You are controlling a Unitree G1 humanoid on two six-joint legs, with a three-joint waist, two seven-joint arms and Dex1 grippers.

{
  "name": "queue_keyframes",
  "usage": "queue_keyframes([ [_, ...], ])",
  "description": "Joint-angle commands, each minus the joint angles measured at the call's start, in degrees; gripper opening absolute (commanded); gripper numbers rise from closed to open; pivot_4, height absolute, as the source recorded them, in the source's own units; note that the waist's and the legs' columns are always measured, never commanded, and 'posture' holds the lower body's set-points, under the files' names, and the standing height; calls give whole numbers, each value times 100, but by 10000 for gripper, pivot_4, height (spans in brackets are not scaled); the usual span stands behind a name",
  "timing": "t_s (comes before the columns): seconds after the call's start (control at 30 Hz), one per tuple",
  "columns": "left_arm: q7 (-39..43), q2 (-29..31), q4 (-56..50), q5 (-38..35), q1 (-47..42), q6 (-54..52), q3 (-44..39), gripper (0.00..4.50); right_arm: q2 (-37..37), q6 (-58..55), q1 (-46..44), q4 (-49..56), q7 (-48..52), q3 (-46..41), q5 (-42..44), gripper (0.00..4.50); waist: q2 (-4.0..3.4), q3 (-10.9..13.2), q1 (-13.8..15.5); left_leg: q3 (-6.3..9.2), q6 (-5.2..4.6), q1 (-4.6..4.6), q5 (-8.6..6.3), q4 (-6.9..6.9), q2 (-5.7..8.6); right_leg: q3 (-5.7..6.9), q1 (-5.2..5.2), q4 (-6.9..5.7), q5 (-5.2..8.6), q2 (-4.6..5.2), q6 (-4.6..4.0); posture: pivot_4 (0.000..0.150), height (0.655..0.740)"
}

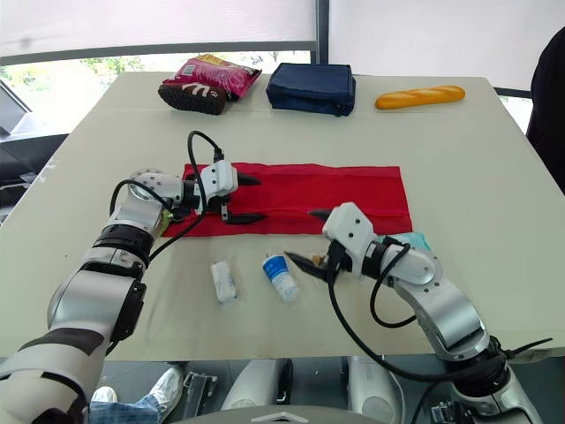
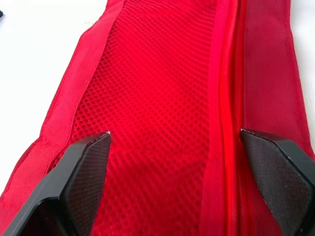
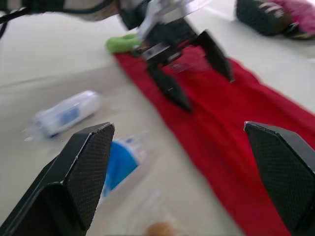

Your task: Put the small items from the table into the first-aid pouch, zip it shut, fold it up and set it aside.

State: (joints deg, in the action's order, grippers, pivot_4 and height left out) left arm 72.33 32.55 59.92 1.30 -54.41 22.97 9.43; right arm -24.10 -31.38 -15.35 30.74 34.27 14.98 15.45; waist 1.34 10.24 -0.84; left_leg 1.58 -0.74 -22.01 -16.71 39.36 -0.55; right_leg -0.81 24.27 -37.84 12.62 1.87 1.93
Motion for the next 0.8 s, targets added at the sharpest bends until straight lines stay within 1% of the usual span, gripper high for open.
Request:
queue_keyframes([
  [0.03,-48,-3,151,76,-177,223,-63,30324,29,-73,-111,260,-220,-211,-54,45000,0,0,-1,-1,0,-1,0,0,0,0,0,1,0,0,0,1500,7400],
  [0.07,-47,-24,189,95,-196,249,-64,27971,48,-101,-140,274,-267,-254,-40,45000,0,0,-2,-1,0,-1,0,0,0,0,0,0,0,0,0,1500,7400],
  [0.2,-22,-83,291,127,-257,319,-94,8497,35,-176,-186,350,-316,-303,-18,45000,0,0,-1,0,0,-1,0,0,2,0,0,0,0,2,0,1500,7400],
  [0.23,0,-95,302,113,-269,309,-111,5802,23,-189,-187,365,-308,-301,-14,45000,0,0,0,0,0,-1,0,0,2,0,0,-1,0,3,0,1500,7400],
  [0.27,18,-104,316,106,-279,305,-125,1338,10,-207,-191,376,-295,-296,-10,45000,0,0,-1,2,0,-1,0,0,2,2,0,-1,0,3,0,1500,7400],
  [0.53,317,-169,331,-10,-280,238,-217,1338,-250,-634,3,696,179,86,335,45000,0,0,-3,8,0,-4,0,0,3,5,0,1,0,3,0,1500,7400],
  [0.67,549,-213,277,-111,-284,102,-274,1338,-398,-878,-45,589,389,555,298,45000,0,0,-4,10,0,-3,0,1,6,5,-1,0,0,7,0,1500,7400],
  [0.8,684,-206,244,-107,-280,50,-308,1338,-340,-1154,-173,452,350,1052,158,45000,0,0,-8,14,0,-3,0,0,6,8,0,-1,0,5,0,1500,7400],
])
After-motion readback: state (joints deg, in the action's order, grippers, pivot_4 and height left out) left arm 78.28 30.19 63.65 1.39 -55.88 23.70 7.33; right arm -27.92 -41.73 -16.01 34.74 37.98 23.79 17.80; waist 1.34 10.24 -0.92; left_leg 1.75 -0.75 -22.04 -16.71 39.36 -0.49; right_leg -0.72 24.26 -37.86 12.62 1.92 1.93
